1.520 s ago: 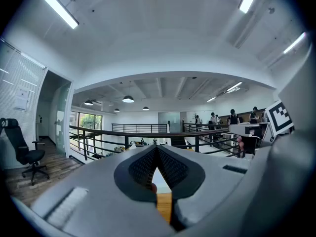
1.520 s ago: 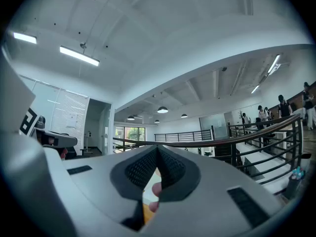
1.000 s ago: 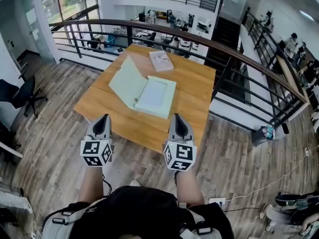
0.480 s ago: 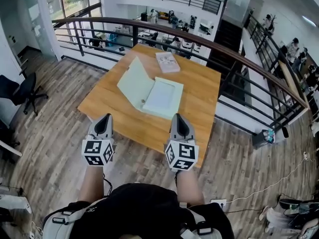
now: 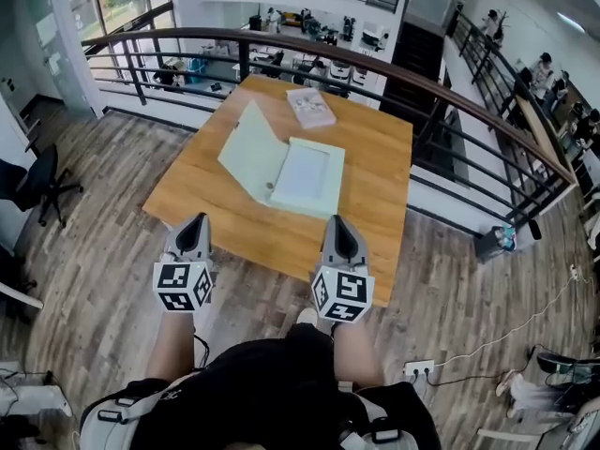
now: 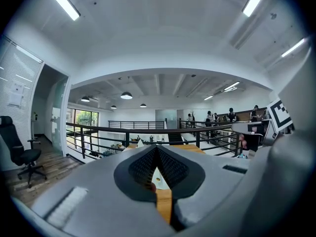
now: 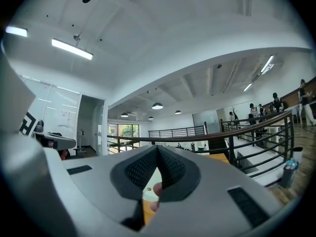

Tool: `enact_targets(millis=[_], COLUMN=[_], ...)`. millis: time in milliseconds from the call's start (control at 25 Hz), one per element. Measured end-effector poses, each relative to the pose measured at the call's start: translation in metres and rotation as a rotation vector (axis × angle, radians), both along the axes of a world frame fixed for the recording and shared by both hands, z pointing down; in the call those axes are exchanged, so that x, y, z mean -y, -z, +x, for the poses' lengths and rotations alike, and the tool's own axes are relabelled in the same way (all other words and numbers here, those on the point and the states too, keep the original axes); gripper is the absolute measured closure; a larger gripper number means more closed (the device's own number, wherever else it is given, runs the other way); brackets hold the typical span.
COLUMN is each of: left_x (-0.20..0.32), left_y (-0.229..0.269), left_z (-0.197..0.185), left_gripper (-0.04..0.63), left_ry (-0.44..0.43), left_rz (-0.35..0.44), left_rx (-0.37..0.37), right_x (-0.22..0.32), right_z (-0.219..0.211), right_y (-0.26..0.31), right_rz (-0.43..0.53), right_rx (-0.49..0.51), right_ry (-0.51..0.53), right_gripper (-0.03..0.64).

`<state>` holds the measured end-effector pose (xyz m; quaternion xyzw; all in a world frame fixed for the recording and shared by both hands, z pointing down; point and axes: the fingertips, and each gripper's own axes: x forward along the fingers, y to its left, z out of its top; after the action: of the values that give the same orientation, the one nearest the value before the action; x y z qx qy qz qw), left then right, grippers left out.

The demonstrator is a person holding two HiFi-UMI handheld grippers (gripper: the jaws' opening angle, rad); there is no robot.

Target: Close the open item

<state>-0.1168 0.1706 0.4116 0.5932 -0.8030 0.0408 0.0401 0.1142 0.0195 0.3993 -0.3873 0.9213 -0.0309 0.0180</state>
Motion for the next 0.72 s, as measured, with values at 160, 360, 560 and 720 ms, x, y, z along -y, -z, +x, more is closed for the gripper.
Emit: enact_targets(millis=[160, 360, 560, 720], left_x=[0.016, 0.035, 0.063, 0.101], left_y=[-0.002, -0.009, -0.012, -0.009], left_z=[-0.010, -0.019, -0.041, -0.063], left_gripper=[0.596, 0.595, 0.597, 0.597], left_ry=[-0.002, 0.001, 0.027, 0.030], left_rz=[0.001, -0.006, -0.011, -0.018], left_rx=[-0.014, -0.003, 0.000, 0.000], right_x=[0.012, 0.037, 0.073, 0.104], right_z=[-0.006, -0.015, -0.031, -0.047], right_y=[0.002, -0.007, -0.014, -0.014], right_rz=[0.025, 0.005, -0.014, -0.010], right_rx=[-0.013, 0.000, 0.011, 0.008], right_ry=[-0.019, -0.020, -0.011, -0.014], right_gripper=[0.618, 0.618, 0.618, 0.618])
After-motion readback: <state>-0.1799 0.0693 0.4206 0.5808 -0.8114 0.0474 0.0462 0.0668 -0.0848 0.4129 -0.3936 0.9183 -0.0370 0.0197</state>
